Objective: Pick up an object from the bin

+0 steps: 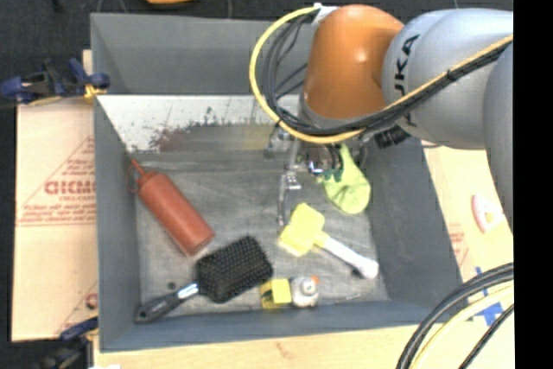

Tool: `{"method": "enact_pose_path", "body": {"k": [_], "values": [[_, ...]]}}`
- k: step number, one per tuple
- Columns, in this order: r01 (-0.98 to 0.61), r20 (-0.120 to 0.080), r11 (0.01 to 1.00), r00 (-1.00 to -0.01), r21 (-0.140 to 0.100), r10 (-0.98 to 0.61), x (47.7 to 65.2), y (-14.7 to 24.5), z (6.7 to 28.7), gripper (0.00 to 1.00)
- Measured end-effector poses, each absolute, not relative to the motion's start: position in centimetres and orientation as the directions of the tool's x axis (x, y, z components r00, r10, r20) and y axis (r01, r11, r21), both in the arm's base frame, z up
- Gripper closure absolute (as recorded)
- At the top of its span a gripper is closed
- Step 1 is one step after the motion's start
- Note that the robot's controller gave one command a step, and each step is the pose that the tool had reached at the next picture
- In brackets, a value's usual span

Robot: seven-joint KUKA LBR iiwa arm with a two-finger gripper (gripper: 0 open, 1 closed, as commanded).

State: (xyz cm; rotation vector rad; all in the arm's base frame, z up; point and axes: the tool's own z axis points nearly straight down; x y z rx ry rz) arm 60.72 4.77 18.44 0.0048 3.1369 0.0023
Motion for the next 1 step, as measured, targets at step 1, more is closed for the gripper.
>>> {"method": "enact_pose_path", "body": {"k": [1], "values": [[0.003, -0.005, 1.0, -1.0, 0.001, 0.003, 60.71, 4.77, 18.44, 0.0]]}}
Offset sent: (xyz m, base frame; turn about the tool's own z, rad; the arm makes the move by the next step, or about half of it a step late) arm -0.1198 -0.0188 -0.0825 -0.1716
